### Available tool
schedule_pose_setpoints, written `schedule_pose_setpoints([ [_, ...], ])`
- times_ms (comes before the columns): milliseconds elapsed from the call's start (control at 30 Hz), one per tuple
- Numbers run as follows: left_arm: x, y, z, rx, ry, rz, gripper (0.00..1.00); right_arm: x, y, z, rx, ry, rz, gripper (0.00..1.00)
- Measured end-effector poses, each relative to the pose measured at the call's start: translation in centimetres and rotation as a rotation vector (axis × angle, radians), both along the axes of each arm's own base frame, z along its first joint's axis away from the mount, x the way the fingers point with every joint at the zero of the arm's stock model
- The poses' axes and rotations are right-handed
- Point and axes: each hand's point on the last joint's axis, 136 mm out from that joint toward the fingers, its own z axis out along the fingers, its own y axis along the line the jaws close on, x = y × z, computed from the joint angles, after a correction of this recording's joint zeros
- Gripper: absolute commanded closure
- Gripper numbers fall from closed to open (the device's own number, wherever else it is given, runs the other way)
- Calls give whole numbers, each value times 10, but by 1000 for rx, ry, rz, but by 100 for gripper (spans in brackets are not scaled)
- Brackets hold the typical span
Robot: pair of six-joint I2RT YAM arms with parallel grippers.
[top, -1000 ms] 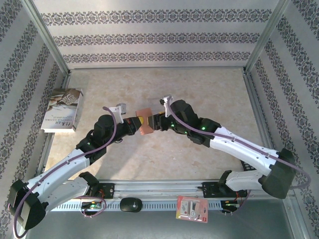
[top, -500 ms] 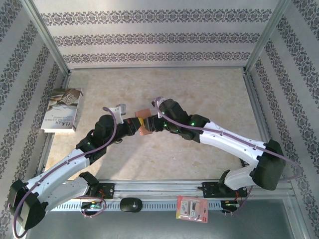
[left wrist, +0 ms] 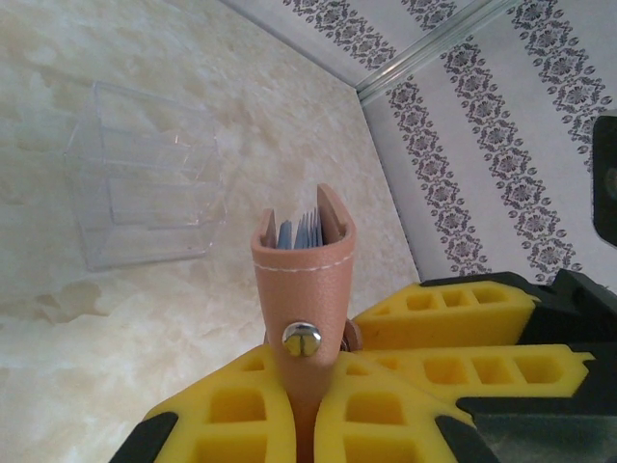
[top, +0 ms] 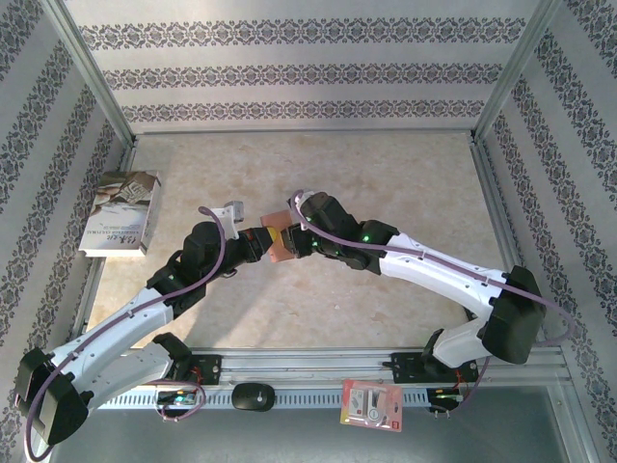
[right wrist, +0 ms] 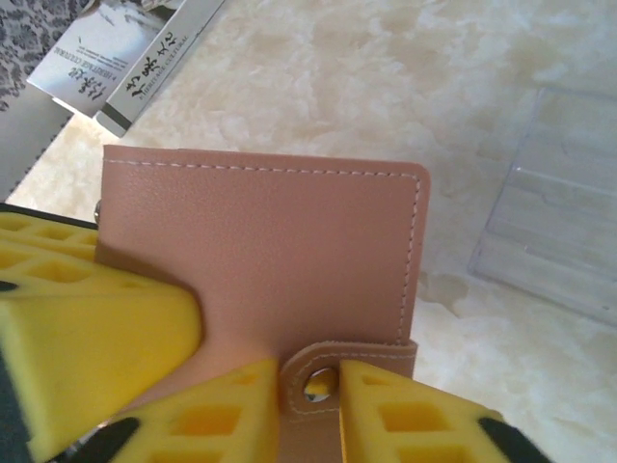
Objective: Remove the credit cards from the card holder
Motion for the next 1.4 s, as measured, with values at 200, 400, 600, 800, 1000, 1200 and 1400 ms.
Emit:
schedule_pose_setpoints([
  [200,0,1,-1,3,4,2,100,3,-6,-3,-31,-10,-26,100],
  [400,0,0,-1,0,7,2,100,6,-12,-7,-46,-16,-48,100],
  [600,-4,-2,-6,-6,19,-15,100,11,-42,-26,-84,11,-110,100],
  [800,-6,-16,-57,5,98,-84,100,-6,-57,-42,-82,66,-100,100],
  [1000,-17,-30,-114,21,207,-171,81,-35,-73,-98,-158,188,-91,100],
  [1200,-23,-31,-168,111,337,-185,52,-42,-81,-115,-164,227,-120,100],
  [1400,-27,-26,-186,149,391,-171,39,-44,-83,-123,-167,243,-133,100],
])
